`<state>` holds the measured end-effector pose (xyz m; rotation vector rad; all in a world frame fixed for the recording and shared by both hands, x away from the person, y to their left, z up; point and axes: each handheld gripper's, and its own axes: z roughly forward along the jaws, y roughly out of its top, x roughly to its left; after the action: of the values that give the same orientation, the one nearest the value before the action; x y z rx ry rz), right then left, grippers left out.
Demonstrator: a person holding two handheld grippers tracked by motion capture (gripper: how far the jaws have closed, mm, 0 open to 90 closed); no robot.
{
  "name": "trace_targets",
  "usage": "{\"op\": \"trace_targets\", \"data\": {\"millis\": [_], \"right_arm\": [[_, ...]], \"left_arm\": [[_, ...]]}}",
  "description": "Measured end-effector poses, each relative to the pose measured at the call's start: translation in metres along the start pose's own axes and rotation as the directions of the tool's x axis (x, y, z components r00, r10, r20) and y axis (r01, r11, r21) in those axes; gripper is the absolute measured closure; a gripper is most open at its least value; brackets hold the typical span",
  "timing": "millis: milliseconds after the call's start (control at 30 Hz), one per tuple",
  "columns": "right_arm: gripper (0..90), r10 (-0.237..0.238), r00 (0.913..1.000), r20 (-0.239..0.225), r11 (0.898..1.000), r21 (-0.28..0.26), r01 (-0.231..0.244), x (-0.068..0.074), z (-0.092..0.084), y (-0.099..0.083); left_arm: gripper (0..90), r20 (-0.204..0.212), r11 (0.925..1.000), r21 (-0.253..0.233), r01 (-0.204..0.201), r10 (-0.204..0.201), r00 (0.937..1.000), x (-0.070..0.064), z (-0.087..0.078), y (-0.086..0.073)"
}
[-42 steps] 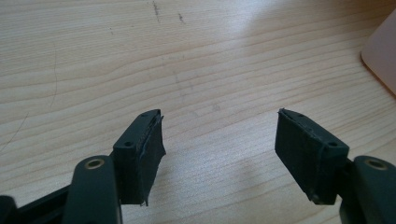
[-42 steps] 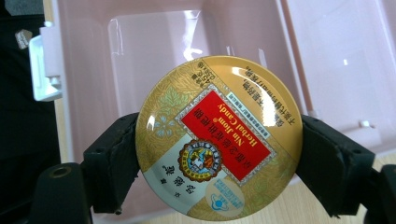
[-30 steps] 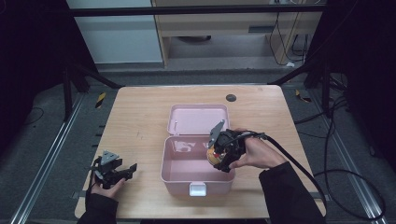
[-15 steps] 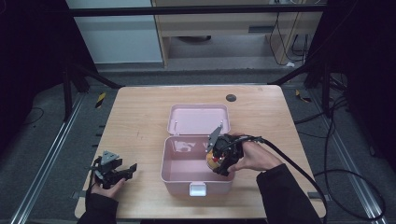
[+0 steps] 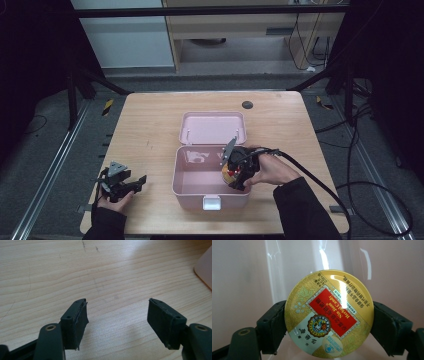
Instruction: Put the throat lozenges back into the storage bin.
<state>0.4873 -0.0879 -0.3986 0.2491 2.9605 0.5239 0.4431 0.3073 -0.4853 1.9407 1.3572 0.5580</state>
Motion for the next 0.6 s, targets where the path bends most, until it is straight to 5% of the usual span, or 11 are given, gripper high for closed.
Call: {"op": "trace_targets", "data": {"millis": [600], "right_arm": [[19.8, 0.011, 0.9997, -0.021, 1.000, 0.020, -0.011, 0.0016, 0.0012, -0.0008]], "left_arm": [[31.7, -0.001, 1.0000, 0.002, 0.000, 0.000, 1.0000, 0.0001, 0.0002, -0.0001]]}}
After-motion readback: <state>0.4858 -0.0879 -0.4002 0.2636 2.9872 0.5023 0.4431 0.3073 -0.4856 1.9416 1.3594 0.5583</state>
